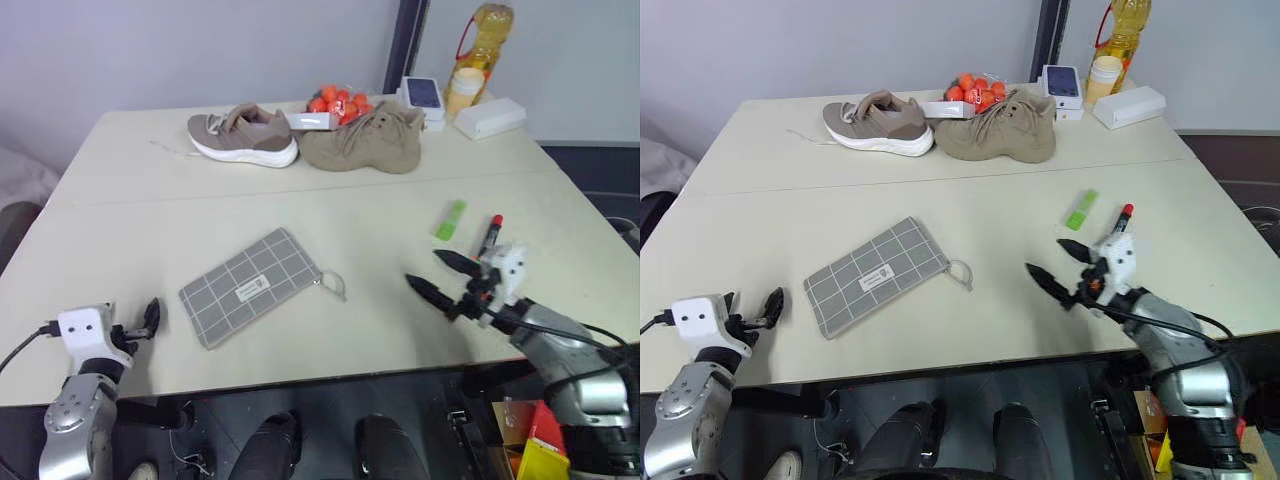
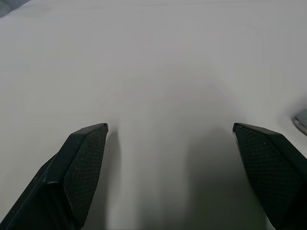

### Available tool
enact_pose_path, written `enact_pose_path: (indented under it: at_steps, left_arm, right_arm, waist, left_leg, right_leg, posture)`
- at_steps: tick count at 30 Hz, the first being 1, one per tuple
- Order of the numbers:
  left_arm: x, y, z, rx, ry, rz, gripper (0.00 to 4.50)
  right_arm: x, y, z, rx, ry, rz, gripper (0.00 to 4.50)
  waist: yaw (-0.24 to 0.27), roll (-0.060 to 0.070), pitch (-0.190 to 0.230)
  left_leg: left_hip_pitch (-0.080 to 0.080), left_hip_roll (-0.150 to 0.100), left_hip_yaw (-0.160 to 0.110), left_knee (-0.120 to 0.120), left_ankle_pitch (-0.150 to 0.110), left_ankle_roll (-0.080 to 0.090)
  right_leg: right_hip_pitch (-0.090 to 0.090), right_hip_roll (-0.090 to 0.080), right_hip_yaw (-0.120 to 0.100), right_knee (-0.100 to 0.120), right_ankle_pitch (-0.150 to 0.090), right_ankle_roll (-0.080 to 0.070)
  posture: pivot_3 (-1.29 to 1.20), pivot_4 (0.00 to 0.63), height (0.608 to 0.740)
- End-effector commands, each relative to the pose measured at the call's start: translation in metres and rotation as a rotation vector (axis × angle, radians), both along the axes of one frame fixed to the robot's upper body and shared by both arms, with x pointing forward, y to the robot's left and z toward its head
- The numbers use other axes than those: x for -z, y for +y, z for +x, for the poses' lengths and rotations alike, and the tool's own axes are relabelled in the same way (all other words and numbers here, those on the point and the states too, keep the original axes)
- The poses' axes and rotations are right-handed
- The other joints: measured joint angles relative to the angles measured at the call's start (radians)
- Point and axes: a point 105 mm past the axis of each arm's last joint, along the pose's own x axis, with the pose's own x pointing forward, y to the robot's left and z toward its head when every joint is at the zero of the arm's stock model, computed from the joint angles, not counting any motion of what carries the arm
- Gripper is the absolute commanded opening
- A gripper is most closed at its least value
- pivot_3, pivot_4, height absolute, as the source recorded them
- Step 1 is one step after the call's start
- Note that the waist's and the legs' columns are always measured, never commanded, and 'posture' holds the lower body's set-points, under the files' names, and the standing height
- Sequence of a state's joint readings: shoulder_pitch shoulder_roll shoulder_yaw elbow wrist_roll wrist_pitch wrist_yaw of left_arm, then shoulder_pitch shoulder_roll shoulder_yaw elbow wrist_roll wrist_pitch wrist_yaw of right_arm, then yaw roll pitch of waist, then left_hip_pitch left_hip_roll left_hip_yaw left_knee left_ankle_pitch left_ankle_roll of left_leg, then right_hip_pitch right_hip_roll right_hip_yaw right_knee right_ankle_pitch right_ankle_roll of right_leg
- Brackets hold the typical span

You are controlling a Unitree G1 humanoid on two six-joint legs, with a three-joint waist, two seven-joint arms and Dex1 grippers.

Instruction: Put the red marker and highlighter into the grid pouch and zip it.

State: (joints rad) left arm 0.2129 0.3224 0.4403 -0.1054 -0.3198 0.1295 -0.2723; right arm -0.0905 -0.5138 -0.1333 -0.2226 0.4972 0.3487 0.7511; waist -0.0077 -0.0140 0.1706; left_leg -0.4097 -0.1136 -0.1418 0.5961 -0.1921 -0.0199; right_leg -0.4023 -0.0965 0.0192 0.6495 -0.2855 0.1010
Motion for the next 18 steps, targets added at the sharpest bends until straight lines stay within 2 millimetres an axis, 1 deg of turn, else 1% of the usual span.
enact_pose_path:
  at_steps: [1,2,3,4,5,6,9,10,12,14,16,18]
  left_arm:
    - [-0.008,-0.013,-0.003,0.090,-0.018,0.052,4.50]
    - [-0.009,-0.015,-0.006,0.124,-0.015,0.072,4.50]
    - [-0.009,-0.017,-0.008,0.147,-0.013,0.087,4.50]
    - [-0.011,-0.019,-0.009,0.166,-0.012,0.100,4.50]
    - [-0.012,-0.019,-0.010,0.180,-0.011,0.117,4.50]
    - [-0.013,-0.020,-0.011,0.198,-0.007,0.134,4.50]
    - [-0.012,-0.024,-0.021,0.295,0.035,0.212,4.50]
    - [-0.012,-0.024,-0.022,0.311,0.044,0.227,4.50]
    - [-0.011,-0.026,-0.027,0.362,0.069,0.288,4.50]
    - [-0.012,-0.030,-0.029,0.405,0.078,0.332,4.50]
    - [-0.014,-0.034,-0.030,0.446,0.080,0.368,4.50]
    - [-0.012,-0.038,-0.031,0.485,0.090,0.406,4.50]
  right_arm:
    - [-0.013,0.045,0.002,-0.099,-0.049,-0.018,4.25]
    - [-0.007,0.059,0.009,-0.099,-0.039,-0.057,3.95]
    - [-0.004,0.068,0.013,-0.095,-0.034,-0.086,3.72]
    - [-0.002,0.075,0.016,-0.093,-0.031,-0.101,3.14]
    - [-0.001,0.080,0.018,-0.094,-0.026,-0.100,2.68]
    - [0.000,0.084,0.020,-0.095,-0.023,-0.093,2.08]
    - [0.010,0.106,0.024,-0.134,-0.003,-0.123,0.48]
    - [0.011,0.111,0.025,-0.142,-0.005,-0.126,0.04]
    - [0.009,0.133,0.025,-0.195,-0.013,-0.119,0.04]
    - [0.012,0.148,0.023,-0.242,-0.002,-0.129,0.04]
    - [0.023,0.156,0.031,-0.219,0.034,-0.165,0.04]
    - [0.031,0.157,0.042,-0.155,0.083,-0.171,0.04]
  waist:
    - [0.000,0.000,0.000]
    - [-0.002,0.000,0.000]
    - [-0.002,0.000,0.000]
    - [-0.002,0.000,0.000]
    - [-0.001,0.000,0.000]
    - [0.003,0.000,0.000]
    - [0.004,-0.001,-0.001]
    - [0.001,-0.001,-0.001]
    - [-0.002,-0.001,-0.001]
    - [-0.004,-0.001,-0.001]
    - [-0.006,-0.001,-0.001]
    - [-0.006,-0.001,-0.001]
  left_leg:
    - [0.000,0.000,0.000,0.000,0.000,0.000]
    - [0.000,0.000,0.000,0.000,0.000,0.000]
    - [0.000,0.000,0.000,0.000,0.000,0.000]
    - [0.000,0.000,0.000,0.000,0.000,0.000]
    - [0.000,0.000,0.000,-0.001,0.000,0.000]
    - [0.000,0.000,0.000,-0.001,0.000,0.000]
    - [0.000,0.000,0.000,-0.001,0.000,0.000]
    - [0.000,0.000,0.000,-0.001,0.000,0.000]
    - [0.000,0.000,0.000,-0.001,0.000,0.000]
    - [0.000,0.001,0.000,-0.001,0.000,0.000]
    - [0.000,0.001,0.000,-0.002,0.000,0.000]
    - [0.000,0.001,0.000,-0.002,0.000,0.000]
  right_leg:
    - [0.000,0.000,0.000,0.000,0.000,0.000]
    - [0.000,0.000,0.000,0.000,0.000,0.000]
    - [-0.001,0.000,0.000,0.000,0.000,0.000]
    - [-0.001,0.000,0.000,0.000,0.000,-0.001]
    - [-0.001,0.000,0.000,0.000,0.000,-0.001]
    - [-0.002,0.000,-0.001,0.000,0.000,-0.001]
    - [-0.002,0.000,-0.001,-0.001,0.000,-0.001]
    - [-0.002,0.000,-0.001,-0.001,0.000,-0.001]
    - [-0.002,0.000,0.000,-0.001,0.000,-0.001]
    - [-0.002,0.000,-0.001,0.000,0.001,-0.001]
    - [-0.003,0.000,0.000,0.000,0.001,-0.001]
    - [-0.004,0.001,0.000,0.000,0.001,-0.001]
  posture:
    - [0.00,0.150,0.740]
    - [0.00,0.150,0.740]
    - [0.00,0.150,0.740]
    - [0.00,0.150,0.740]
    - [0.00,0.150,0.740]
    - [0.00,0.150,0.740]
    - [0.00,0.150,0.740]
    - [0.00,0.150,0.740]
    - [0.00,0.150,0.740]
    - [0.00,0.150,0.740]
    - [0.00,0.150,0.740]
    - [0.00,0.150,0.740]
